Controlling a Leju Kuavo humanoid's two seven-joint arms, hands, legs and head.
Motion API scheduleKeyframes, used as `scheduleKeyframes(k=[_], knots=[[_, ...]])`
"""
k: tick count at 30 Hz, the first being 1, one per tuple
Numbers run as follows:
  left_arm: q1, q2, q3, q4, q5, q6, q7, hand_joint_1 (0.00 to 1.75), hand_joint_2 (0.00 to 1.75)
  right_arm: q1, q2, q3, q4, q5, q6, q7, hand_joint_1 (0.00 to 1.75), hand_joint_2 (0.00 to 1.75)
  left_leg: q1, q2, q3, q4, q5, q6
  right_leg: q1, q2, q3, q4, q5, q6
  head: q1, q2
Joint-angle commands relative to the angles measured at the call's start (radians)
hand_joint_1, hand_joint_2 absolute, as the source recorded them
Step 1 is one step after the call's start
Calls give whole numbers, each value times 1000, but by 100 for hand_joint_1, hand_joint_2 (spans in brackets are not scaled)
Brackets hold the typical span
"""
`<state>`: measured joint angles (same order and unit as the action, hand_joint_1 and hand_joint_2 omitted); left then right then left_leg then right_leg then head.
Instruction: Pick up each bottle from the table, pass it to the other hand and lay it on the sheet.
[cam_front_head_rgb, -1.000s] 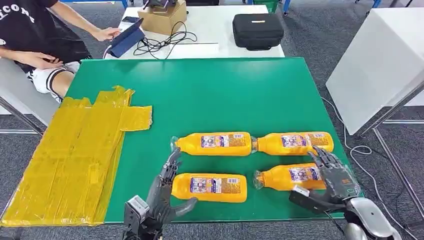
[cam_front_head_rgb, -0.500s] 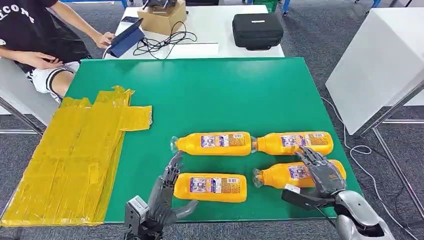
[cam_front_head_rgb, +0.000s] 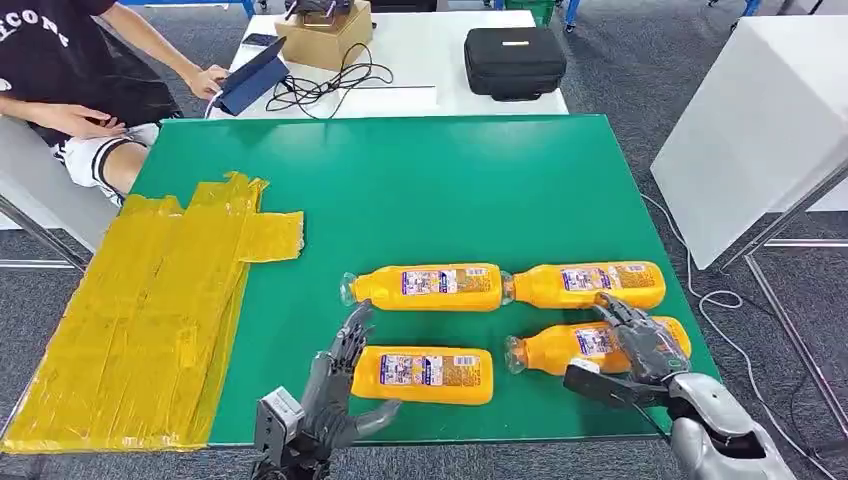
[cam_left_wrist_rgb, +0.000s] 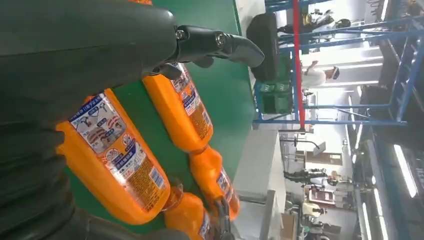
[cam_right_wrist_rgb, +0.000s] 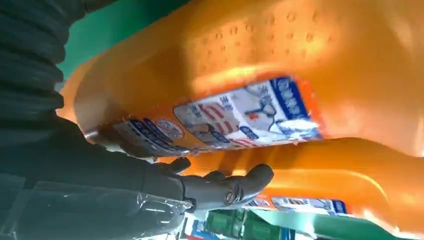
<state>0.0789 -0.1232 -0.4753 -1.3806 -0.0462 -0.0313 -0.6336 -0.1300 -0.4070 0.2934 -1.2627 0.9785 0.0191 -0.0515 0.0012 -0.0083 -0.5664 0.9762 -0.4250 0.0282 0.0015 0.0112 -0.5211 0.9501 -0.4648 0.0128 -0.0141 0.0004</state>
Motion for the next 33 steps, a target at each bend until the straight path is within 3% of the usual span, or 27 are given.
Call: scheduleKeyframes(k=[1,11,12,26,33], knots=[[-18,-9,41,50,0,-2,11,0,175,8,-43,34,2,-8,23,27,0,175,0,-1,2,-1,0,0,0,-2,3,-1,0,1,0,0],[-12,-19,55,69,-5,-21,21,0,175,113,-34,-12,-109,24,44,83,0,175,0,-2,2,-1,0,0,-1,-2,3,-2,0,0,0,0],[-12,-19,55,69,-5,-21,21,0,175,113,-34,-12,-109,24,44,83,0,175,1,-2,6,-1,-2,-2,0,-4,8,-3,-2,1,0,0],[-18,-27,66,71,-13,-29,31,0,175,133,-35,-7,-128,30,72,92,0,175,0,-1,3,-1,-1,0,0,-2,3,-2,-1,1,0,0],[-21,-25,59,64,-19,-23,50,0,175,75,-3,31,0,6,117,89,0,175,1,-1,4,-1,-1,-1,1,-2,5,-3,0,1,0,0]])
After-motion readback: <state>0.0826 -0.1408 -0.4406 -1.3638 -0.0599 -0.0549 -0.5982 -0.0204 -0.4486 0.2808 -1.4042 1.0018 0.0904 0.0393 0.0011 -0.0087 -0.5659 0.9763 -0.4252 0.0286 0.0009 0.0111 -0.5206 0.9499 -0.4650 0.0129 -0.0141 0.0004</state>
